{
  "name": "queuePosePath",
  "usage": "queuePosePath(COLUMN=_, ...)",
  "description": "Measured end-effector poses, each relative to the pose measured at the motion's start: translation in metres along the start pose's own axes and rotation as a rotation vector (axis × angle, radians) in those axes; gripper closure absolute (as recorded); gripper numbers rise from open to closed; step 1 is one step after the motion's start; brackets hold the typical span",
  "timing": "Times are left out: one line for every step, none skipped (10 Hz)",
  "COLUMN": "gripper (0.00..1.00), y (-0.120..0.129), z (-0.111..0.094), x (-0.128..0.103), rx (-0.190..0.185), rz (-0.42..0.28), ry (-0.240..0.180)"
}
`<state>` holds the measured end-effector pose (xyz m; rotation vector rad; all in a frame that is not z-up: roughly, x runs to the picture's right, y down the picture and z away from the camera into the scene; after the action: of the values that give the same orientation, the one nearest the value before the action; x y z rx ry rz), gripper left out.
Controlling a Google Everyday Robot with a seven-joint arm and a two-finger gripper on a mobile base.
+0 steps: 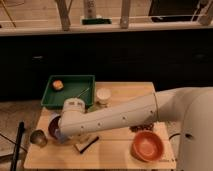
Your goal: Wipe purple bowl with sponge
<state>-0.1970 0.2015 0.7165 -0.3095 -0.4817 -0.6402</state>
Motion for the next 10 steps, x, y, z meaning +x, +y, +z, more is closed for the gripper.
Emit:
queuePosePath(gripper=1.00, y=-0.003, z=0.004, x=0.000, rx=-0.015, rz=-0.005, ry=0.000)
queuePosePath(gripper=1.00, y=-0.005, z=0.008, x=-0.001, rx=-0.028, rz=-0.009, ry=-0.001)
queuePosePath(gripper=1.00, y=-0.008, z=0.013, x=-0.002, rx=-0.041, rz=-0.016, ry=-0.002)
queuePosePath(gripper=1.00, y=-0.012, z=0.017, x=-0.004, rx=-0.054, rz=-0.023, ry=-0.005)
queuePosePath(gripper=1.00, y=-0.015, z=0.021, x=-0.004, rx=-0.070, rz=-0.027, ry=-0.006)
queuePosePath(gripper=1.00, y=-0.017, z=0.022, x=-0.001, rx=-0.076, rz=-0.028, ry=-0.002)
queuePosePath(gripper=1.00, y=-0.020, z=0.023, x=0.003, rx=-0.090, rz=-0.028, ry=0.001)
queuePosePath(gripper=1.00, y=-0.024, z=0.023, x=0.008, rx=-0.104, rz=-0.032, ry=0.008)
queuePosePath(gripper=1.00, y=-0.030, z=0.022, x=0.016, rx=-0.117, rz=-0.034, ry=0.018)
queuePosePath(gripper=1.00, y=-0.033, z=0.022, x=0.023, rx=-0.131, rz=-0.030, ry=0.025)
